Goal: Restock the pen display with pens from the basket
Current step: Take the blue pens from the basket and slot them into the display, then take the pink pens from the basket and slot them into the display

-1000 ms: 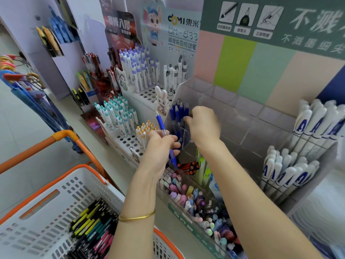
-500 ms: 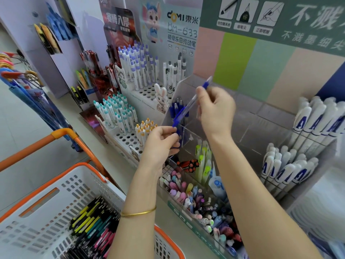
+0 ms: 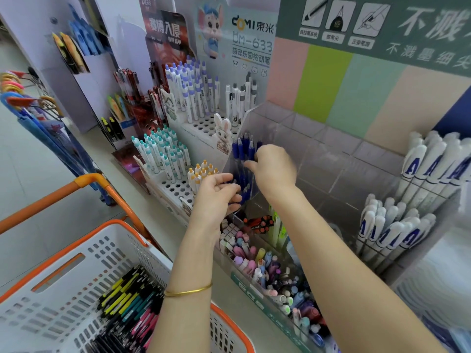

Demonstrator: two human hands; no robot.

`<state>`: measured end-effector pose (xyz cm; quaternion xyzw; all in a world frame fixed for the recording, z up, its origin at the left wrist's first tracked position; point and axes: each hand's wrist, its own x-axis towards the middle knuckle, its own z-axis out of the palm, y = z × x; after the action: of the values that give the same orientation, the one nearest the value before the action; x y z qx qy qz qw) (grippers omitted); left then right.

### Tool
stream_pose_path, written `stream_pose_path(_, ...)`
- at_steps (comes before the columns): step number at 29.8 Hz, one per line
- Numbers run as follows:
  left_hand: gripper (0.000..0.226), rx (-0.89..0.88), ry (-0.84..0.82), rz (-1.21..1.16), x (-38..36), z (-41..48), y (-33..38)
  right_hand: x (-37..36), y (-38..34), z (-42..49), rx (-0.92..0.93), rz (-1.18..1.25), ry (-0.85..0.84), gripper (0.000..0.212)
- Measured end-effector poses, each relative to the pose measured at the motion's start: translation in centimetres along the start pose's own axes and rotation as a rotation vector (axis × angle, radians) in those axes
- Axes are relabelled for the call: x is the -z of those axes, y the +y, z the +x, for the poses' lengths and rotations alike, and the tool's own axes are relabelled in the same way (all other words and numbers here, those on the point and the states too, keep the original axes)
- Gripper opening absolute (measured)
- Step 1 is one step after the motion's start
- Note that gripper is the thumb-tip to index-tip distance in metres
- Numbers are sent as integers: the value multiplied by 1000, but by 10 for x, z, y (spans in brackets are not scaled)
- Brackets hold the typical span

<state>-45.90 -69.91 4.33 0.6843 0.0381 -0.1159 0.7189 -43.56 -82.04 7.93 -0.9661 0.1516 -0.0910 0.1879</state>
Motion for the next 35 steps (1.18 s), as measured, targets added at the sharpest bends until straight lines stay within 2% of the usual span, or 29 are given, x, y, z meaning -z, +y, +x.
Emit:
stream_pose_path(2, 29, 7, -2, 2, 0, -1, -1, 1, 1, -3, -16, 38, -4, 40)
stream_pose_path(6, 28, 7, -2, -14, 1, -4, -3, 11, 8, -20, 10, 189, 130, 16)
stream_pose_path(9, 27, 10, 1, -36, 4, -10, -8, 19, 4, -47, 84, 284, 116, 17)
stream_pose_path(14, 25, 58, 80, -138, 24, -33, -38, 5, -18, -93, 201, 377, -32, 16)
stream_pose_path(18, 17, 141, 292, -226, 64, -65, -79, -45, -41, -131, 264, 416, -277, 15)
stream_pose_path(22, 16, 290, 415, -227, 101, -107, -140, -113, -56, -178, 289, 456, -548, 15)
stream_pose_path(25, 19, 478, 452, -112, 125, -134, -184, -155, -57, -202, 300, 447, -696, 18)
stream_pose_path(29, 17, 676, 459, -6, 147, -150, -228, -192, -44, -217, 153, 470, -789, 19)
stream_pose_path(35, 31, 728, 417, 273, 159, -137, -270, -214, -20, -222, -25, 454, -859, 20)
